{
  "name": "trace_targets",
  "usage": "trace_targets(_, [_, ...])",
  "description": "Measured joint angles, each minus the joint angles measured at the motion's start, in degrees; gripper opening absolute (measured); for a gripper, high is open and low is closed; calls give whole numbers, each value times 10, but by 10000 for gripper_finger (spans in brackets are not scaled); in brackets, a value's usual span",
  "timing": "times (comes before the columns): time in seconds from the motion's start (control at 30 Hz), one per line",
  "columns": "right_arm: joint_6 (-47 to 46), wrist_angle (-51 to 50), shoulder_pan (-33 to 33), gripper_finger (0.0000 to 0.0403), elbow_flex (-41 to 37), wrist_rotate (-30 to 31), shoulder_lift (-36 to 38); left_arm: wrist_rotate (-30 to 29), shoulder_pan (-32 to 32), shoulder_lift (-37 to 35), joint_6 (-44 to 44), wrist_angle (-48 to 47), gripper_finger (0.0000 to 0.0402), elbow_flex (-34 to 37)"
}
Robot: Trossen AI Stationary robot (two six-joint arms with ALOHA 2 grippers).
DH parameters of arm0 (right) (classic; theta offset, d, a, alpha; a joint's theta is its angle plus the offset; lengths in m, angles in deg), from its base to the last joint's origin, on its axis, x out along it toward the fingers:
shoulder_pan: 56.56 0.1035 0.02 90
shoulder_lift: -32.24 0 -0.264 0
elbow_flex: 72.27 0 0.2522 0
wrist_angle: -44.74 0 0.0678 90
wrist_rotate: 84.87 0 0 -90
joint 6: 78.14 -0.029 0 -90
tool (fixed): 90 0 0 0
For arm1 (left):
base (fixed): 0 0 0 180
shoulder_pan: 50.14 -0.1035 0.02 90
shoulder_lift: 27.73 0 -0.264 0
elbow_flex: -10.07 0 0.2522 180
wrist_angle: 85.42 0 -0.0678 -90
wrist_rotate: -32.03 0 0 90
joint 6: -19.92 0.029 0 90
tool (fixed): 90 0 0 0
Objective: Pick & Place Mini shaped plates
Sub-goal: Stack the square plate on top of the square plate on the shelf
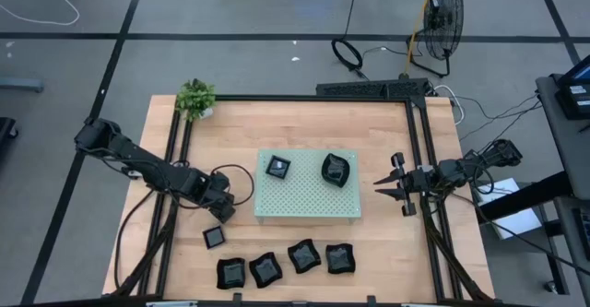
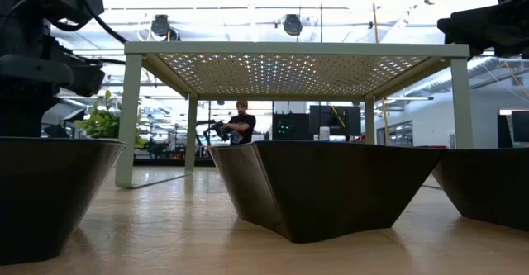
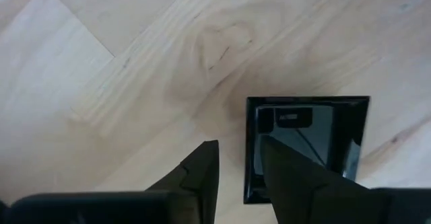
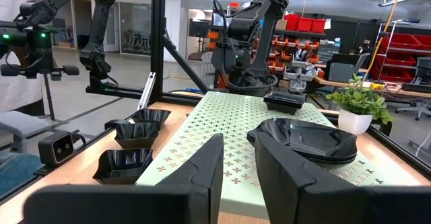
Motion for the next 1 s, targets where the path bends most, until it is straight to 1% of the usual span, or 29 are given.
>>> trace_targets(0.2, [0, 0, 0, 75, 0, 0, 0, 9, 0, 0, -5, 50, 117, 29])
trace_targets(0.37, [0, 0, 0, 75, 0, 0, 0, 10, 0, 0, -3, 53, 117, 32])
trace_targets(0.53, [0, 0, 0, 75, 0, 0, 0, 33, 0, 0, -1, 55, 116, 32])
trace_targets(0.63, [0, 0, 0, 75, 0, 0, 0, 36, 0, 0, 7, 56, 96, 32])
trace_targets(0.7, [0, 0, 0, 75, 0, 0, 0, 35, 0, 0, 17, 57, 71, 32])
trace_targets(0.8, [0, 0, 0, 75, 0, 0, 0, 31, 0, 0, 24, 59, 20, 31])
trace_targets(0.83, [0, 0, 0, 75, 0, 0, 0, 31, 0, -1, 25, 59, 12, 31])
trace_targets(1.0, [0, 0, 0, 75, 0, 0, 0, 19, 0, 0, 27, 48, 11, 18])
